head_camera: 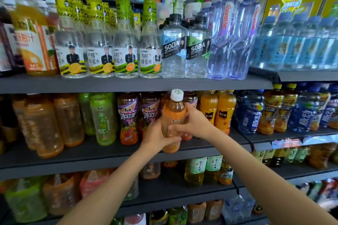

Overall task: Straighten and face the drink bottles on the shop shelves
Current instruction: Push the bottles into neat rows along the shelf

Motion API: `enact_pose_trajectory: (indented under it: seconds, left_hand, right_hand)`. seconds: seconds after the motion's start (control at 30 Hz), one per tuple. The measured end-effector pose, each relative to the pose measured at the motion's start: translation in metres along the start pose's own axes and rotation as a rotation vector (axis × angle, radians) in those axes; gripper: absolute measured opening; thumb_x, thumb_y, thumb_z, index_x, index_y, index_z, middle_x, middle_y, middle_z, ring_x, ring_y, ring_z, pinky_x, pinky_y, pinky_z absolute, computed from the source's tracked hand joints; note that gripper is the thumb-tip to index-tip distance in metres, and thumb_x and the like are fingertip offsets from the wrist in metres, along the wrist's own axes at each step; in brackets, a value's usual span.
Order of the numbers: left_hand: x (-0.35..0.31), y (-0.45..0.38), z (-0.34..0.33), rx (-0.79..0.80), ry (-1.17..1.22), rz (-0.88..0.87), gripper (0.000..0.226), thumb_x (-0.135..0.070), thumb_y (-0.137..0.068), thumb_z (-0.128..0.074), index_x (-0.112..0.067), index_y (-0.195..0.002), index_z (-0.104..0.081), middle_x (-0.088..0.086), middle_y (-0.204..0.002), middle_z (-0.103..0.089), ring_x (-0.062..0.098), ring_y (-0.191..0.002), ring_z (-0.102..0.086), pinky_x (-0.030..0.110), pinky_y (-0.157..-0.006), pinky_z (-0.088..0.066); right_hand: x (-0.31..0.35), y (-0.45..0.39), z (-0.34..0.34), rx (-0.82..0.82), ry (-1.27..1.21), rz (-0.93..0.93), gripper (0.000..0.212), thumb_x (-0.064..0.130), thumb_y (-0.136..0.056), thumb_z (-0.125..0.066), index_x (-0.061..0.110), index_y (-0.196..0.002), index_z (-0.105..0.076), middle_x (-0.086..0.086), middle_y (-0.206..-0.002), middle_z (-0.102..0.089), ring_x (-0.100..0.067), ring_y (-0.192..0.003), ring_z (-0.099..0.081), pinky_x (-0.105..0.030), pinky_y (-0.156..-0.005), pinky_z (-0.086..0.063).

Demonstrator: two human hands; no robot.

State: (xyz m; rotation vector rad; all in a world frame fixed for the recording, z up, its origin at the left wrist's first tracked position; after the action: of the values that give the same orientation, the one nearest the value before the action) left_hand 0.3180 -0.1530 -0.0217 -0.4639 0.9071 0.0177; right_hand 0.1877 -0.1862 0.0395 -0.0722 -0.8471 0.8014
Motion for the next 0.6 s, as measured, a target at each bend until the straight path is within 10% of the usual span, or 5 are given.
enact_pose_trajectory:
  seconds: [0.23, 0.6]
  left_hand:
    - [0.021, 0.014, 0.003, 0.059, -0.029, 0.080, 0.065, -0.026, -0.064, -0.084, -0.019, -0.120, -0.052, -0.003, -0.115, -0.061, 0.014, -0.108, -0.057, 0.032, -0.092, -0.047]
    - [0.018, 0.041, 0.038, 0.174, -0.026, 0.215, 0.061, -0.037, -0.065, -0.083, -0.030, -0.118, -0.054, -0.007, -0.118, -0.062, 0.009, -0.110, -0.057, 0.026, -0.092, -0.048]
  right_hand:
    - [0.000, -0.002, -0.019, 0.095, 0.074, 0.035, 0.069, 0.031, -0.068, -0.083, 0.020, -0.120, -0.040, 0.012, -0.104, -0.053, 0.000, -0.078, -0.052, -0.009, -0.054, -0.045]
    - [0.015, -0.011, -0.037, 0.049, -0.070, 0.091, 0.059, 0.040, -0.056, -0.085, 0.023, -0.103, -0.052, 0.017, -0.086, -0.059, 0.003, -0.077, -0.056, -0.009, -0.063, -0.044]
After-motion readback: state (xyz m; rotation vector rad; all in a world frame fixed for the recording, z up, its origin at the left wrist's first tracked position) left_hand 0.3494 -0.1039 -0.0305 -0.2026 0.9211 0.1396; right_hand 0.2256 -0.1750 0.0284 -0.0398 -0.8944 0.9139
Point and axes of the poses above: each hand's wrist, its own y-axis away from the middle knuckle, its own z-axis out of the back of the hand, x = y × z, the point moved 4 cm from there along -y, towards the middle knuckle
